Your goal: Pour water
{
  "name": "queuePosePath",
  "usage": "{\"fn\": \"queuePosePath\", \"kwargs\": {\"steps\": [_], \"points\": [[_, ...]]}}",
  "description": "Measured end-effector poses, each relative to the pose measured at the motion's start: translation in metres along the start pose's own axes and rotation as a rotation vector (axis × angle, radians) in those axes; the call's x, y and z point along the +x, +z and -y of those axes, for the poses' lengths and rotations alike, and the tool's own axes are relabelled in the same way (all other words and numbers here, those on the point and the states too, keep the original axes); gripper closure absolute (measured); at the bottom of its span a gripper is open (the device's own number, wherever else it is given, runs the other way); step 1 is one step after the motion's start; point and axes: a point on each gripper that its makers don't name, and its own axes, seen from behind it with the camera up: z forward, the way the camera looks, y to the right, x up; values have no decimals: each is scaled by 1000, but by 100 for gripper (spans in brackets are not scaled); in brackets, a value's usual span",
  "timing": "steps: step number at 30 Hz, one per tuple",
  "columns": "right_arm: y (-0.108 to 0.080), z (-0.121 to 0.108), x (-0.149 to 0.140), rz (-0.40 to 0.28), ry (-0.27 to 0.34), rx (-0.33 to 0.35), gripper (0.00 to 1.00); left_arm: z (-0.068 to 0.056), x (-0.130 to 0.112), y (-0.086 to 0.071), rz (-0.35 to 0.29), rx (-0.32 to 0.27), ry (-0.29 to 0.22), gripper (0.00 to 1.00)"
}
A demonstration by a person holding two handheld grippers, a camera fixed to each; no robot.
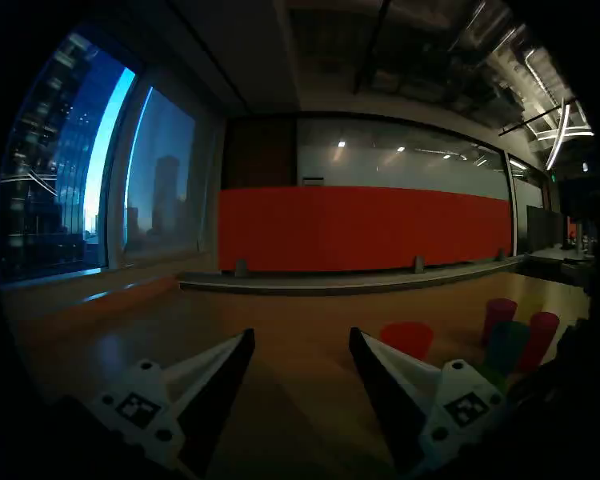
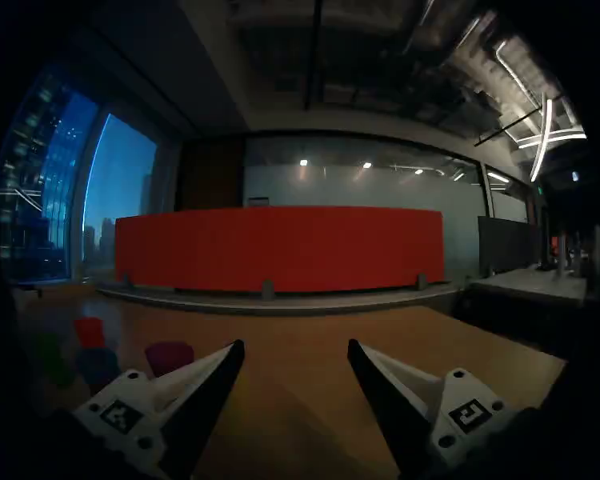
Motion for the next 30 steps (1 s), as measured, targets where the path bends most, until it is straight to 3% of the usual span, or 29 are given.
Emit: {"fn": "queuePosePath", "kwargs": {"steps": [30], "points": [[-1, 2, -10, 32, -10, -4, 0, 0, 0, 0, 0, 0, 0, 13]]}}
